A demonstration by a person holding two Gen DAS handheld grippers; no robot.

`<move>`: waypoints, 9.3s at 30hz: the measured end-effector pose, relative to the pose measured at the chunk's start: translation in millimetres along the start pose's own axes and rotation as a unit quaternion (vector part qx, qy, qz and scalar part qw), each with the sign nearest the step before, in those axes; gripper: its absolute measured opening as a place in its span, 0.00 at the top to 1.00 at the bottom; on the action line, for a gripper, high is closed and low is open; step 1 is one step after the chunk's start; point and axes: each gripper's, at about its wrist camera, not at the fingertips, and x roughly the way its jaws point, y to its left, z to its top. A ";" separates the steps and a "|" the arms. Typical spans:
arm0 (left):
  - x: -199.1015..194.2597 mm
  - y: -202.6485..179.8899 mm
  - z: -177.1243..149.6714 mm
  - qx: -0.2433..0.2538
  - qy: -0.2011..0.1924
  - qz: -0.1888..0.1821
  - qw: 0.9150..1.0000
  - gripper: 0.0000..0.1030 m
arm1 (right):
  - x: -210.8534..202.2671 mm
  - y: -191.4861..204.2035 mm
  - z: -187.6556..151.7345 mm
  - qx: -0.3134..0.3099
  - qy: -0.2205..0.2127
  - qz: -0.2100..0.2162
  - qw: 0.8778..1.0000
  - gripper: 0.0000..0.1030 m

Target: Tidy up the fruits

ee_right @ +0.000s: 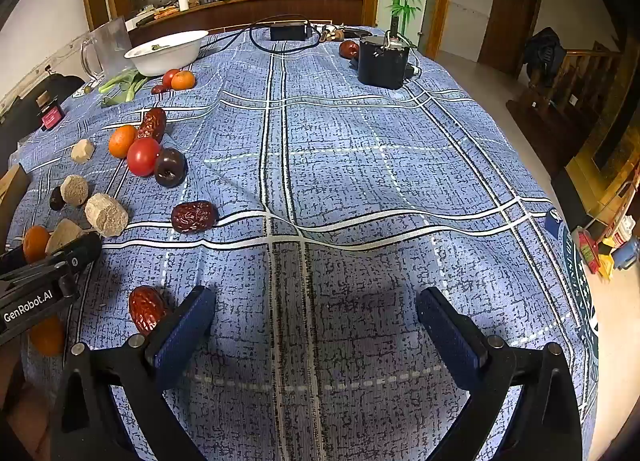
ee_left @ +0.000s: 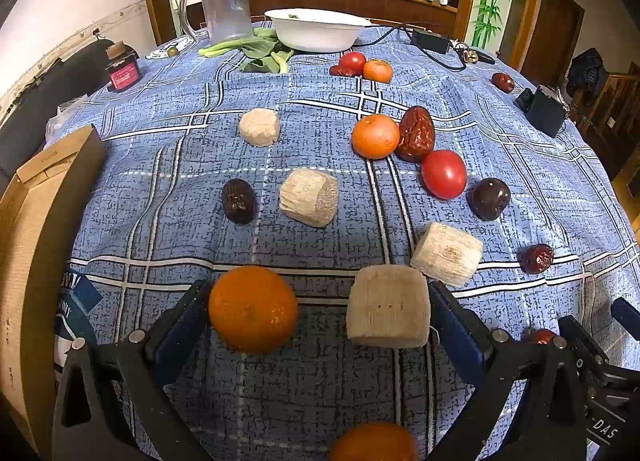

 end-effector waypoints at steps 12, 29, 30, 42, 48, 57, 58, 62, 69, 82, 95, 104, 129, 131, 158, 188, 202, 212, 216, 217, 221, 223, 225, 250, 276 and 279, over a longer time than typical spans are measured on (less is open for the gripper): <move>-0.2 0.3 0.2 0.002 -0.002 0.002 1.000 0.00 | 1.3 -0.4 -1.1 0.002 0.000 -0.001 1.000 0.01; 0.3 2.6 3.2 0.000 0.014 0.005 1.000 0.00 | 0.3 0.0 0.4 0.003 0.001 -0.002 1.000 0.01; 0.5 2.7 4.5 0.001 0.020 0.005 1.000 0.00 | 0.3 1.2 0.3 0.000 0.004 0.001 1.000 0.01; -14.7 7.3 5.2 -0.002 0.084 -0.022 0.996 0.25 | 7.9 -1.1 11.4 0.006 0.066 -0.001 0.998 0.01; -68.3 22.7 8.8 -0.030 0.026 -0.022 0.999 0.26 | 5.0 -2.1 6.4 0.007 0.050 -0.002 0.999 0.01; -148.1 32.2 13.4 -0.009 -0.063 0.003 0.998 0.25 | -52.5 8.0 20.0 0.013 -0.019 -0.019 1.000 0.01; -152.1 31.8 15.7 -0.006 -0.067 0.004 0.998 0.25 | -57.8 10.7 21.1 0.011 -0.027 -0.015 0.999 0.01; -172.3 35.6 16.2 0.009 -0.084 0.013 0.996 0.25 | -78.1 29.6 21.4 -0.001 -0.048 0.008 0.999 0.01; -188.2 50.9 19.3 0.014 -0.098 0.027 0.995 0.25 | -87.4 58.8 22.9 -0.011 -0.046 0.035 0.998 0.01; -192.0 101.2 25.3 -0.025 -0.094 0.036 0.995 0.25 | -91.4 78.5 23.2 -0.004 -0.039 0.052 0.998 0.01; -152.3 151.2 8.6 -0.084 -0.021 0.009 0.996 0.25 | -68.5 44.0 15.1 0.040 -0.001 0.039 0.998 0.01; -106.1 130.5 -11.5 -0.075 0.052 -0.065 0.994 0.36 | -55.0 54.6 0.6 0.007 0.033 0.090 0.995 0.07; -62.7 124.9 -22.2 0.006 0.096 -0.041 0.995 0.76 | -40.3 144.8 -19.2 -0.141 0.069 0.200 0.967 0.28; -62.7 126.5 -22.0 0.002 0.095 -0.045 0.994 0.76 | -39.0 146.6 -19.6 -0.145 0.070 0.196 0.967 0.36; -81.9 126.6 -9.0 -0.032 0.062 -0.084 0.994 0.76 | -47.5 147.0 -14.1 -0.144 0.079 0.210 0.964 0.66; -9.0 353.2 56.7 -0.153 0.083 -0.005 0.985 0.76 | -3.9 428.0 69.6 -0.215 0.096 0.287 0.928 0.65; -33.4 367.4 63.4 -0.183 0.051 -0.042 0.981 0.58 | 7.4 430.2 73.5 -0.190 0.097 0.266 0.940 0.49; -80.1 365.6 58.3 -0.220 0.015 -0.050 0.974 0.53 | -36.2 386.6 71.7 -0.149 0.064 0.274 0.948 0.45; -88.7 353.2 57.4 -0.220 0.016 -0.054 0.974 0.50 | -50.9 348.8 62.6 -0.121 0.052 0.272 0.953 0.45; -90.2 349.3 57.2 -0.218 0.017 -0.055 0.974 0.50 | -54.6 335.6 59.3 -0.113 0.048 0.268 0.956 0.45; -99.3 324.8 56.2 -0.212 0.016 -0.063 0.975 0.48 | -62.0 266.7 40.5 -0.070 0.039 0.235 0.969 0.42; -101.7 307.7 56.1 -0.204 0.017 -0.065 0.977 0.46 | -60.4 234.6 34.8 -0.052 0.041 0.219 0.974 0.43; -101.5 286.9 55.2 -0.197 0.022 -0.074 0.977 0.45 | -56.5 196.7 30.8 -0.031 0.043 0.195 0.979 0.43; -33.8 68.9 18.1 -0.007 0.064 -0.130 0.989 0.46 | -26.9 45.9 -0.4 -0.076 0.073 0.152 0.983 0.43; -44.4 65.2 24.3 -0.009 0.045 -0.151 0.987 0.69 | -26.9 54.2 8.2 -0.102 0.057 0.133 0.984 0.75; -50.6 76.2 24.5 -0.022 0.040 -0.157 0.986 0.69 | -31.3 56.5 10.2 -0.095 0.057 0.135 0.985 0.75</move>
